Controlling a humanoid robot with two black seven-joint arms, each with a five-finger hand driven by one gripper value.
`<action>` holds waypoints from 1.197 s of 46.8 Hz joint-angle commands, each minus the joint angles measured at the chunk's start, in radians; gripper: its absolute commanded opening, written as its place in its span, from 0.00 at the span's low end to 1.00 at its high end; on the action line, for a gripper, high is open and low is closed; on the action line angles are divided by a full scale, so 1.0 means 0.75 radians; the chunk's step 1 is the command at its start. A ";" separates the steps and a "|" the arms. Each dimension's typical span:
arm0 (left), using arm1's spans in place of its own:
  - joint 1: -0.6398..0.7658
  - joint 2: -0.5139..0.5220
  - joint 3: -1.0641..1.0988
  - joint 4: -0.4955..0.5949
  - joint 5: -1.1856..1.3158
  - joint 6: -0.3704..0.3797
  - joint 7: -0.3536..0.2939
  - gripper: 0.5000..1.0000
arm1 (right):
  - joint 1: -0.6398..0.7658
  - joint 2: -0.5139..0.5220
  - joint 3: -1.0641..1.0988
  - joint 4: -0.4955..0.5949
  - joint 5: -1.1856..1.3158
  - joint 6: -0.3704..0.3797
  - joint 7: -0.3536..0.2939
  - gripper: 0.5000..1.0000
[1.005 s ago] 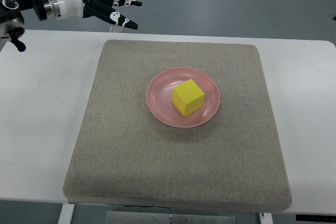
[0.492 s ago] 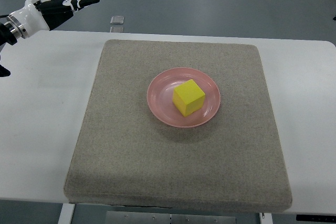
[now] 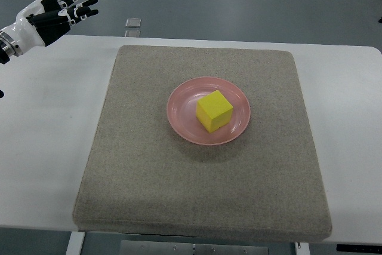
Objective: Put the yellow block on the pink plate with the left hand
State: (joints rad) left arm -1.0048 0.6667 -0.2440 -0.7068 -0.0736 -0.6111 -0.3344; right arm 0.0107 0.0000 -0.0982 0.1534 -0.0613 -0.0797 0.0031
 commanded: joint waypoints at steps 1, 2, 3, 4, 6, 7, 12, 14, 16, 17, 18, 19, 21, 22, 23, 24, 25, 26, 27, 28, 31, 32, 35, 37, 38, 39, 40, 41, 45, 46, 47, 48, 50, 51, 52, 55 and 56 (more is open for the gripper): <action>0.000 -0.003 0.000 -0.005 -0.006 0.000 0.002 0.98 | 0.000 0.000 -0.002 0.000 -0.002 0.000 0.000 0.85; 0.000 -0.003 0.000 -0.005 -0.006 0.000 0.002 0.98 | 0.000 0.000 -0.002 0.000 -0.002 0.000 0.000 0.85; 0.000 -0.005 0.000 -0.007 -0.006 0.000 0.002 0.98 | 0.000 0.000 -0.002 0.000 -0.002 0.000 0.002 0.85; 0.000 -0.007 0.000 -0.007 -0.006 0.000 0.002 0.98 | 0.000 0.000 -0.002 0.000 -0.002 0.000 0.000 0.85; 0.000 -0.009 0.002 -0.005 -0.006 0.000 0.002 0.98 | 0.000 0.000 -0.002 0.000 -0.002 -0.002 0.002 0.85; 0.000 -0.009 0.002 -0.005 -0.006 0.000 0.002 0.98 | 0.000 0.000 -0.002 0.000 -0.002 -0.002 0.002 0.85; 0.000 -0.016 0.008 0.002 -0.006 0.000 0.002 0.98 | 0.000 0.000 0.000 0.000 0.002 -0.002 0.002 0.85; 0.000 -0.024 0.014 0.004 -0.006 0.000 0.002 0.98 | 0.000 0.000 0.000 0.000 0.002 -0.004 0.002 0.85; 0.008 -0.028 0.019 0.008 -0.004 0.000 0.002 0.98 | 0.000 0.000 0.000 0.000 0.002 -0.004 0.002 0.85; 0.012 -0.032 0.019 0.010 -0.004 0.000 0.004 0.98 | 0.000 0.000 0.000 0.000 0.002 -0.006 0.002 0.85; 0.014 -0.038 0.021 0.014 -0.004 0.000 0.004 0.98 | 0.000 0.000 0.000 0.000 0.002 -0.008 0.002 0.85; 0.016 -0.044 0.021 0.018 0.000 0.000 0.004 0.98 | 0.000 0.000 0.000 -0.002 0.002 -0.010 0.002 0.85; 0.018 -0.067 0.023 0.032 0.010 0.000 0.004 0.98 | 0.000 0.000 0.000 -0.002 0.002 -0.010 0.002 0.85; 0.023 -0.079 0.025 0.036 0.014 0.000 0.004 0.98 | 0.000 0.000 -0.002 -0.002 0.002 -0.012 0.002 0.85; 0.025 -0.089 0.025 0.040 0.018 0.000 0.004 0.98 | 0.000 0.000 -0.002 -0.002 0.002 -0.012 0.002 0.85; 0.029 -0.099 0.025 0.044 0.018 0.000 0.004 0.98 | 0.000 0.000 -0.002 -0.002 0.002 -0.014 0.002 0.85; 0.033 -0.105 0.025 0.046 0.018 0.000 0.004 0.98 | 0.000 0.000 -0.002 -0.002 0.000 -0.014 0.002 0.85; 0.037 -0.110 0.025 0.049 0.018 0.000 0.004 0.99 | 0.000 0.000 -0.002 -0.002 0.000 -0.014 0.002 0.85; 0.039 -0.112 0.025 0.053 0.020 0.000 0.004 0.99 | 0.000 0.000 -0.002 -0.002 0.000 -0.014 0.002 0.85; 0.041 -0.114 0.025 0.055 0.018 0.000 0.004 0.99 | 0.000 0.000 -0.002 -0.002 0.000 -0.014 0.002 0.85; 0.039 -0.118 0.025 0.067 0.018 0.000 0.004 0.99 | 0.000 0.000 -0.002 -0.002 0.000 -0.014 0.002 0.85; 0.039 -0.118 0.025 0.079 0.018 0.000 0.004 0.99 | 0.000 0.000 -0.002 -0.004 0.000 -0.014 0.002 0.85; 0.039 -0.142 0.025 0.146 0.020 0.000 0.004 0.99 | 0.000 0.000 -0.004 -0.004 0.000 -0.014 0.002 0.85; 0.037 -0.169 0.027 0.206 0.020 0.000 0.004 0.99 | 0.000 0.000 -0.004 -0.004 0.000 -0.014 0.002 0.85; 0.037 -0.185 0.027 0.234 0.020 0.000 0.004 0.99 | 0.000 0.000 -0.004 -0.004 0.000 -0.014 0.002 0.85; 0.037 -0.197 0.027 0.263 0.020 0.000 0.004 0.99 | 0.000 0.000 -0.004 -0.004 0.000 -0.014 0.002 0.85; 0.037 -0.210 0.027 0.288 0.020 0.000 0.004 0.99 | 0.000 0.000 -0.004 -0.004 0.000 -0.014 0.002 0.85; 0.037 -0.218 0.027 0.302 0.022 0.000 0.004 0.99 | 0.000 0.000 -0.004 -0.004 0.000 -0.014 0.002 0.85; 0.039 -0.236 0.023 0.335 0.020 0.000 0.006 0.99 | 0.000 0.000 -0.006 -0.004 -0.002 -0.014 0.002 0.85; 0.041 -0.236 0.023 0.331 0.020 0.000 0.006 0.99 | 0.000 0.000 -0.006 -0.004 -0.002 -0.014 0.002 0.85; 0.041 -0.236 0.023 0.325 0.020 0.000 0.006 0.99 | 0.000 0.000 -0.006 -0.004 -0.002 -0.014 0.002 0.85; 0.041 -0.236 0.023 0.323 0.020 0.000 0.008 0.99 | 0.000 0.000 -0.006 -0.004 -0.002 -0.014 0.002 0.85; 0.039 -0.238 0.023 0.321 0.018 0.000 0.014 0.99 | 0.000 0.000 -0.006 -0.004 -0.002 -0.014 0.002 0.85; 0.039 -0.238 0.021 0.317 0.018 0.000 0.022 0.99 | 0.000 0.000 -0.006 -0.004 -0.002 -0.014 0.002 0.85; 0.039 -0.240 0.021 0.314 0.016 0.000 0.031 0.99 | 0.000 0.000 -0.006 -0.004 -0.002 -0.014 0.002 0.85; 0.039 -0.247 0.006 0.312 -0.002 0.000 0.086 0.99 | 0.000 0.000 -0.006 -0.002 -0.002 -0.014 0.002 0.85; 0.037 -0.249 0.000 0.312 -0.006 0.000 0.108 0.99 | -0.002 0.000 -0.006 -0.004 -0.002 -0.014 0.002 0.85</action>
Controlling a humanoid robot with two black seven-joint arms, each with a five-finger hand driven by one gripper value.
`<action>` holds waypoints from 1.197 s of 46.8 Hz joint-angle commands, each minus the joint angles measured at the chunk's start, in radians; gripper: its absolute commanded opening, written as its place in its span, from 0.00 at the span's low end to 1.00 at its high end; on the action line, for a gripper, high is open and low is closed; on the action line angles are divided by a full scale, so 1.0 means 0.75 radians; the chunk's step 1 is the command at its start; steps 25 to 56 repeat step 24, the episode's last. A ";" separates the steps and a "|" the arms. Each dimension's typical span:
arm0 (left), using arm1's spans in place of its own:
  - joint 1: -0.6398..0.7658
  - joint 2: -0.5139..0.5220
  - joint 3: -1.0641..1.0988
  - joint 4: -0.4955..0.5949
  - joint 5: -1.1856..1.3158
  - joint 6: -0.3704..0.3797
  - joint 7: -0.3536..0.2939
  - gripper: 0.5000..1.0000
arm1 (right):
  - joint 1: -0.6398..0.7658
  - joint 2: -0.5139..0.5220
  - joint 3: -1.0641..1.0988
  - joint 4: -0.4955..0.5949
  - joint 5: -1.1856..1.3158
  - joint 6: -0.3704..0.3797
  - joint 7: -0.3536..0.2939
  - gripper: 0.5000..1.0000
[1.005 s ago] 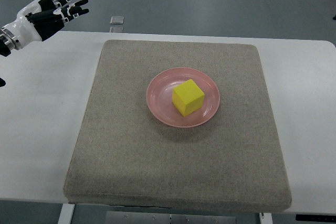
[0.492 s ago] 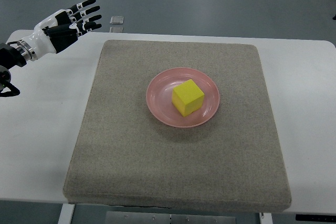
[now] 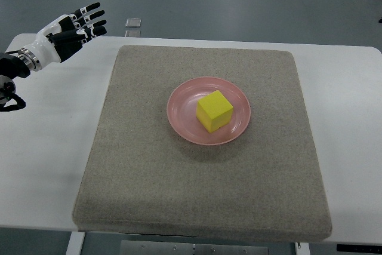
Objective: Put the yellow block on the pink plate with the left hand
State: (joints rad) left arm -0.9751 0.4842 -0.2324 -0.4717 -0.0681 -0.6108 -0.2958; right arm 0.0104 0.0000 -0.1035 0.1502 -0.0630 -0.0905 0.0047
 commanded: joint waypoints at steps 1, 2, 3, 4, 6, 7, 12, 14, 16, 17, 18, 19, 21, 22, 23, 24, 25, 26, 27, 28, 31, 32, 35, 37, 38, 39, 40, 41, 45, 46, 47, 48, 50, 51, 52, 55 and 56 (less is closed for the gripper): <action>-0.003 -0.005 -0.023 -0.001 -0.016 0.000 0.083 0.99 | 0.000 0.000 0.001 0.000 0.000 0.000 0.000 0.85; -0.003 -0.005 -0.036 -0.003 -0.020 0.000 0.104 0.99 | -0.002 0.000 0.001 0.002 0.000 0.000 0.000 0.85; -0.003 -0.005 -0.052 -0.003 -0.026 0.000 0.128 0.99 | -0.002 0.000 0.001 0.000 0.000 0.000 0.000 0.85; -0.001 -0.005 -0.070 -0.003 -0.034 0.000 0.147 0.99 | -0.002 0.000 0.001 0.000 0.002 0.000 0.000 0.85; -0.001 -0.005 -0.101 -0.001 -0.048 0.000 0.190 0.99 | -0.002 0.000 0.001 0.000 0.002 0.000 0.000 0.85; -0.001 -0.005 -0.111 -0.001 -0.054 0.000 0.212 0.99 | -0.002 0.000 0.001 0.000 0.002 0.000 0.000 0.85; -0.001 -0.005 -0.146 -0.011 -0.087 0.000 0.314 0.99 | -0.002 0.000 -0.001 0.002 0.000 0.000 0.000 0.85; 0.001 -0.005 -0.154 -0.017 -0.103 0.000 0.333 0.99 | -0.002 0.000 -0.001 0.002 0.000 0.000 0.000 0.85; 0.003 -0.005 -0.154 -0.023 -0.122 0.000 0.341 0.99 | -0.004 0.000 -0.001 0.000 -0.002 0.000 0.000 0.85; 0.005 -0.005 -0.154 -0.030 -0.132 0.000 0.343 0.99 | -0.004 0.000 -0.001 0.002 -0.002 0.000 0.002 0.85; 0.005 -0.003 -0.154 -0.040 -0.140 0.000 0.345 0.99 | -0.004 0.000 -0.001 0.002 -0.002 0.000 0.002 0.85; 0.007 -0.001 -0.154 -0.050 -0.150 0.000 0.347 0.99 | -0.004 0.000 -0.001 0.000 -0.004 0.000 0.002 0.85; 0.007 0.001 -0.154 -0.066 -0.165 0.000 0.356 0.99 | -0.004 0.000 -0.003 0.000 -0.006 0.000 0.004 0.85; 0.007 -0.001 -0.154 -0.068 -0.169 0.000 0.362 0.99 | -0.004 0.000 -0.003 0.000 -0.008 0.000 0.004 0.85; 0.007 -0.001 -0.154 -0.071 -0.173 0.000 0.370 0.99 | -0.006 0.000 -0.003 0.002 -0.008 0.000 0.004 0.85; 0.007 -0.003 -0.154 -0.071 -0.177 0.000 0.376 0.99 | -0.006 0.000 -0.003 0.002 -0.008 0.000 0.004 0.85; 0.007 -0.003 -0.154 -0.071 -0.177 0.000 0.376 0.99 | -0.006 0.000 -0.003 0.002 -0.008 0.000 0.004 0.85; 0.007 -0.003 -0.154 -0.071 -0.177 0.000 0.376 0.99 | -0.006 0.000 -0.003 0.002 -0.008 0.000 0.004 0.85; 0.007 -0.003 -0.154 -0.071 -0.177 0.000 0.376 0.99 | -0.006 0.000 -0.003 0.002 -0.008 0.000 0.004 0.85; 0.007 -0.003 -0.154 -0.071 -0.177 0.000 0.376 0.99 | -0.006 0.000 -0.003 0.002 -0.008 0.000 0.004 0.85; 0.007 -0.003 -0.154 -0.071 -0.177 0.000 0.376 0.99 | -0.006 0.000 -0.003 0.002 -0.008 0.000 0.004 0.85; 0.007 -0.003 -0.154 -0.071 -0.177 0.000 0.376 0.99 | -0.006 0.000 -0.003 0.002 -0.008 0.000 0.004 0.85; 0.007 -0.003 -0.154 -0.071 -0.177 0.000 0.376 0.99 | -0.006 0.000 -0.003 0.002 -0.008 0.000 0.004 0.85; 0.007 -0.003 -0.154 -0.071 -0.177 0.000 0.376 0.99 | -0.006 0.000 -0.003 0.002 -0.008 0.000 0.004 0.85; 0.007 -0.003 -0.154 -0.071 -0.177 0.000 0.376 0.99 | -0.006 0.000 -0.003 0.002 -0.008 0.000 0.004 0.85; 0.007 -0.003 -0.154 -0.071 -0.177 0.000 0.376 0.99 | -0.006 0.000 -0.003 0.002 -0.008 0.000 0.004 0.85; 0.007 -0.003 -0.154 -0.071 -0.177 0.000 0.376 0.99 | -0.006 0.000 -0.003 0.002 -0.008 0.000 0.004 0.85; 0.007 -0.003 -0.154 -0.071 -0.177 0.000 0.376 0.99 | -0.006 0.000 -0.003 0.002 -0.008 0.000 0.004 0.85; 0.007 -0.003 -0.154 -0.071 -0.177 0.000 0.376 0.99 | -0.006 0.000 -0.003 0.002 -0.008 0.000 0.004 0.85; 0.007 -0.003 -0.154 -0.071 -0.177 0.000 0.376 0.99 | -0.006 0.000 -0.003 0.002 -0.008 0.000 0.004 0.85; 0.007 -0.003 -0.154 -0.071 -0.177 0.000 0.376 0.99 | -0.006 0.000 -0.003 0.002 -0.008 0.000 0.004 0.85; 0.007 -0.003 -0.154 -0.071 -0.177 0.000 0.376 0.99 | -0.006 0.000 -0.003 0.002 -0.008 0.000 0.004 0.85; 0.007 -0.003 -0.154 -0.071 -0.177 0.000 0.376 0.99 | -0.006 0.000 -0.003 0.002 -0.008 0.000 0.004 0.85; 0.007 -0.003 -0.154 -0.071 -0.177 0.000 0.376 0.99 | -0.006 0.000 -0.003 0.002 -0.008 0.000 0.004 0.85; 0.007 -0.003 -0.154 -0.071 -0.177 0.000 0.376 0.99 | -0.006 0.000 -0.003 0.002 -0.008 0.000 0.004 0.85; 0.007 -0.003 -0.154 -0.071 -0.177 0.000 0.376 0.99 | -0.006 0.000 -0.003 0.002 -0.008 0.000 0.004 0.85; 0.007 -0.003 -0.154 -0.071 -0.177 0.000 0.376 0.99 | -0.006 0.000 -0.003 0.002 -0.008 0.000 0.004 0.85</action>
